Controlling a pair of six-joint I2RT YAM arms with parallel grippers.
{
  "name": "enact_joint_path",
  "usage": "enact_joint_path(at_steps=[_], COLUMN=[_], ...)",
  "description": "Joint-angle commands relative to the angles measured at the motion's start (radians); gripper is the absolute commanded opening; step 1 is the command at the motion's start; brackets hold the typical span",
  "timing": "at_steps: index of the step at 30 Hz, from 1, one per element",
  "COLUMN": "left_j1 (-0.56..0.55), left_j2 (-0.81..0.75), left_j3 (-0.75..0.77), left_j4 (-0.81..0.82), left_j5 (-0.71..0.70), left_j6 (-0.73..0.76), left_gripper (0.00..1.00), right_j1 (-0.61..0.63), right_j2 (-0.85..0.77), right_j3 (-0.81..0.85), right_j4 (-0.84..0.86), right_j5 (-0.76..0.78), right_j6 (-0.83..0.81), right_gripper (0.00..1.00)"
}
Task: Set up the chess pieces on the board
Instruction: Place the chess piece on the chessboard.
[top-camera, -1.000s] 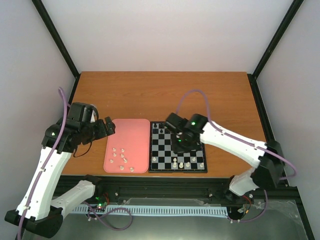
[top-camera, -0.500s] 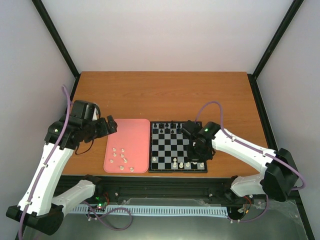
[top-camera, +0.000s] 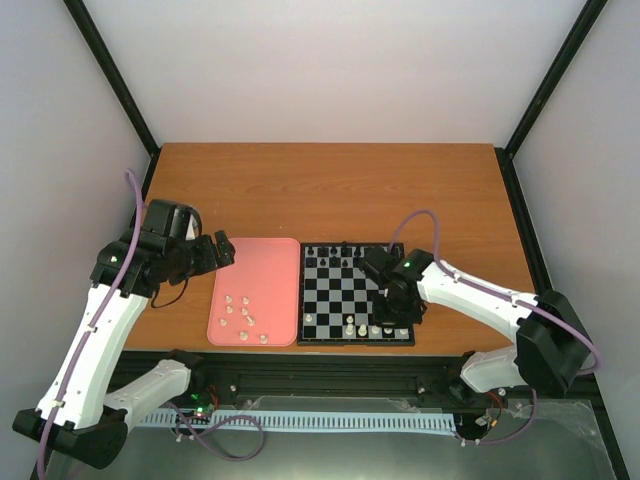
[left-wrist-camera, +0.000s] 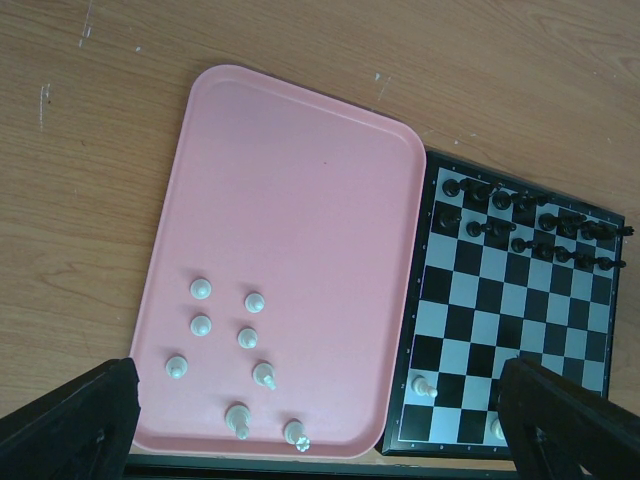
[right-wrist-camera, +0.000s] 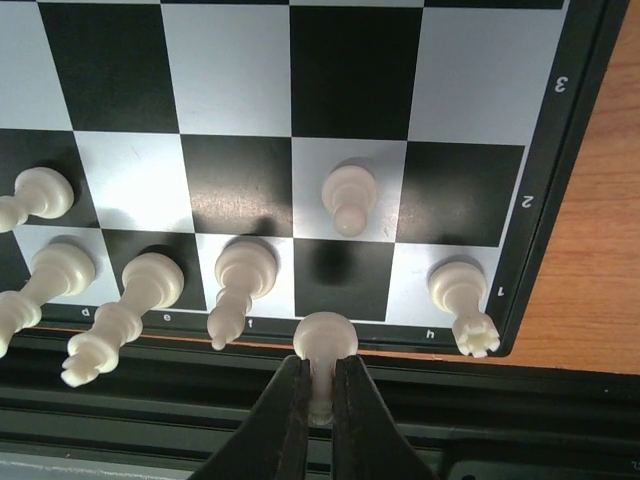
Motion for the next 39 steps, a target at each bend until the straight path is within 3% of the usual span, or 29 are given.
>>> enact_joint_path(at_steps=[1,26,39], left_j1=[0.001,0.001,0.001], left_j2=[0.002,0.009,0.008], left_j3=[0.004,0.004,0.001], left_j4=[0.013,0.013,0.013], left_j5=[0.002,-0.004,-0.005], left_j6=[0.019,0.024,0.024], left_gripper=[1.00,1.00,1.00], right_j1=[-0.011,-0.034,-0.034], right_j2=[0.018,0.056,0.052], right_j3=[-0.015,-0.065,-0.055], right_j4=[0.034,0.091,0.079], right_j5=[0.011,0.022,0.024], right_j6=[-0.001,-0.018,-0.017], right_gripper=[0.04,0.08,0.20])
